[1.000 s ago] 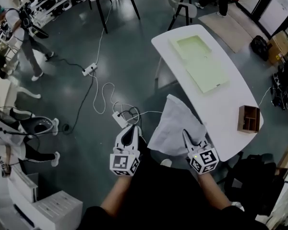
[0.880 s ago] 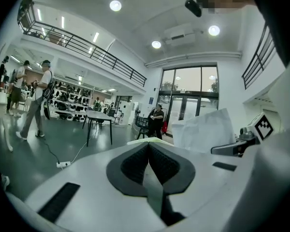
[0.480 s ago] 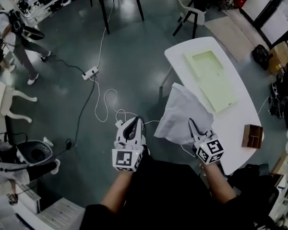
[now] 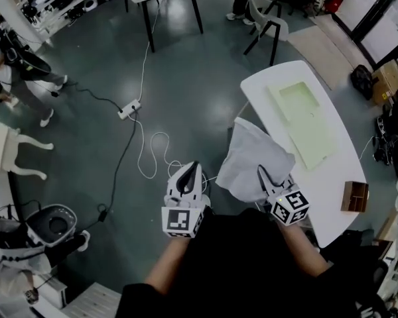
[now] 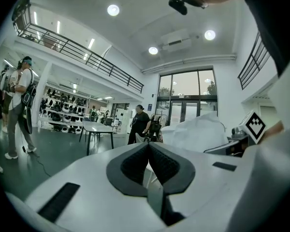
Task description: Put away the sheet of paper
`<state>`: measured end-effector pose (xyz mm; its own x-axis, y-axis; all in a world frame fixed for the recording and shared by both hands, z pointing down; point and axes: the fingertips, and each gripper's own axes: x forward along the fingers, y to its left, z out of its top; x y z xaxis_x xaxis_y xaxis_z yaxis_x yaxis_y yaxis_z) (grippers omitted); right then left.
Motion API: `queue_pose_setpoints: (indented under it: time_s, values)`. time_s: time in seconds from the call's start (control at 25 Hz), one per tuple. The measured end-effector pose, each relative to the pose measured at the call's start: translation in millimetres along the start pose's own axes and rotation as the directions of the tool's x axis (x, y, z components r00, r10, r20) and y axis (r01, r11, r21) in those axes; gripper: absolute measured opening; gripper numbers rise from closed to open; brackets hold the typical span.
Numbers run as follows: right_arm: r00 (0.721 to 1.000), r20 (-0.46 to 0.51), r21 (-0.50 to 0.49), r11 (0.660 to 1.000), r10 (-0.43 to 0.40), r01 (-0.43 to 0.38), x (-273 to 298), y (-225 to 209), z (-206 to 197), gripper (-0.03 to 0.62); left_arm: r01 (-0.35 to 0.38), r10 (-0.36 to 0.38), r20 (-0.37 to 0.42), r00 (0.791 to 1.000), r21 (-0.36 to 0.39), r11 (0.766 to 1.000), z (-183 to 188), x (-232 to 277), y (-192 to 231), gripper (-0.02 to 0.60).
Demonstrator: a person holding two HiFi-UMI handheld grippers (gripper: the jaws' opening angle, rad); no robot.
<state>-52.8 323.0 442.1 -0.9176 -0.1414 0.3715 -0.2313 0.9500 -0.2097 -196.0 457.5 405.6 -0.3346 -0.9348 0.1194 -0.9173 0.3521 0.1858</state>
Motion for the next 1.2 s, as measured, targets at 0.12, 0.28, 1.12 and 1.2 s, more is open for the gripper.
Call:
queue_pose_setpoints:
  time_s: [0.12, 0.28, 1.12, 1.2]
  values:
    - [1.0, -0.011, 0.013, 1.0, 0.008, -0.008, 12.2, 2.2, 0.5, -0.002, -0.005, 0.005, -0.008, 1.0, -0.006, 1.0, -0.5, 6.3, 11.8, 0.003]
    - [1.0, -0.023, 0.038, 0.999, -0.018, 0.019, 17.4, -17.4, -3.7, -0.002, -0.011, 0.011, -0.034, 0.999, -0.011, 1.0, -14.4, 19.5, 17.8, 0.003]
    - [0.966, 0.061, 0.285, 0.932, -0.251, 0.224, 23.6, -245.2, 10.6, -0.002, 0.32, -0.298, -0.17, 0.939, 0.12, 0.94, -15.8, 278.1, -106.9, 0.003]
    - [0.961, 0.072, 0.305, 0.923, -0.267, 0.233, 22.8, -267.7, 12.6, -0.002, 0.347, -0.323, -0.189, 0.927, 0.108, 0.932, -21.6, 305.1, -121.2, 0.003]
